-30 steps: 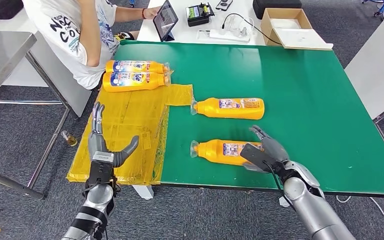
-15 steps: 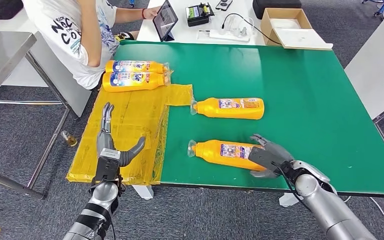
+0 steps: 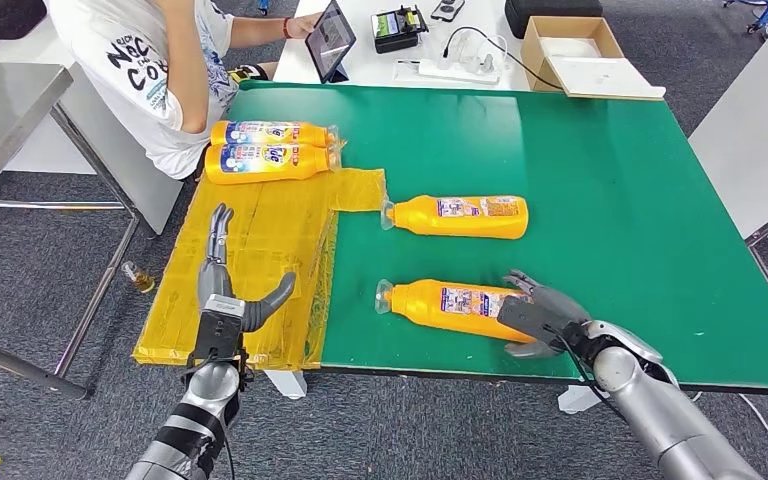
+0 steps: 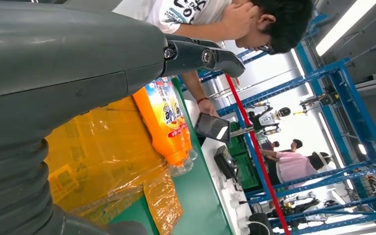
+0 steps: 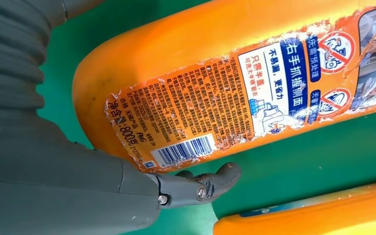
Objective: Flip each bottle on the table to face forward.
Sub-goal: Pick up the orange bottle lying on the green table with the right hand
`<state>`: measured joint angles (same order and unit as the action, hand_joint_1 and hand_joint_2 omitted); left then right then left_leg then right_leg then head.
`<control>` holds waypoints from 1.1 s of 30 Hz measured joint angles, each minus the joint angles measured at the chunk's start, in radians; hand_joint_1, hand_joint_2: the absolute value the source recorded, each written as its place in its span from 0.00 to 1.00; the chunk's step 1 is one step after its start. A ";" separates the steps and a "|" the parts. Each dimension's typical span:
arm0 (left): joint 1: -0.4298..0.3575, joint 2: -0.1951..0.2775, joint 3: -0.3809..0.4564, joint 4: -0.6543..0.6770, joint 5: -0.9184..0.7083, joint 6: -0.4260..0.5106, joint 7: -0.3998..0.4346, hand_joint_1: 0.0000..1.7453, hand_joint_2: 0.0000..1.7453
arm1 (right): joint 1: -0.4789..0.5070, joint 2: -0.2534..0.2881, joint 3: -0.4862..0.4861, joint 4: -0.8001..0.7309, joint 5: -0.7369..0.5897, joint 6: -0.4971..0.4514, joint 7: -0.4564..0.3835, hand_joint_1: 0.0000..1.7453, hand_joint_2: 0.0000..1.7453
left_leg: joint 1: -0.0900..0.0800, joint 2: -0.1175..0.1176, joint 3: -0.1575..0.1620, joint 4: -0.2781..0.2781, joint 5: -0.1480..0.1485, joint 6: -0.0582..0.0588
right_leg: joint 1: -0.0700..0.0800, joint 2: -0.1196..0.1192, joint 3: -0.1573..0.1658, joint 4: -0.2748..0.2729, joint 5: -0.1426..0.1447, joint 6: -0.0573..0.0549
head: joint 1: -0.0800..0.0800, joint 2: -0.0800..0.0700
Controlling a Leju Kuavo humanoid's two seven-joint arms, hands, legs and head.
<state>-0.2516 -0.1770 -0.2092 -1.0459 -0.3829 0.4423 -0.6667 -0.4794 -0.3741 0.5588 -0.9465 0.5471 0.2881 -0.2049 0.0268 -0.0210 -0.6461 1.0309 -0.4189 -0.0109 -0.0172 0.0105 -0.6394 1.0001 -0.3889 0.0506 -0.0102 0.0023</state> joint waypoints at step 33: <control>-0.038 -0.033 -0.022 0.121 0.025 -0.121 0.006 0.00 1.00 | 0.029 0.112 0.108 0.076 0.038 -0.321 -0.061 1.00 1.00 | 0.001 0.000 0.001 0.000 0.000 0.000 | 0.001 0.001 0.000 0.000 0.000 0.000 | 0.000 0.000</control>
<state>-0.2898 -0.2097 -0.2309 -0.9244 -0.3577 0.3216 -0.6605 -0.4509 -0.2617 0.6669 -0.8702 0.5855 -0.0333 -0.2662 0.0275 -0.0206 -0.6449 1.0308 -0.4190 -0.0110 -0.0164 0.0110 -0.6392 1.0001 -0.3891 0.0504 -0.0099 0.0023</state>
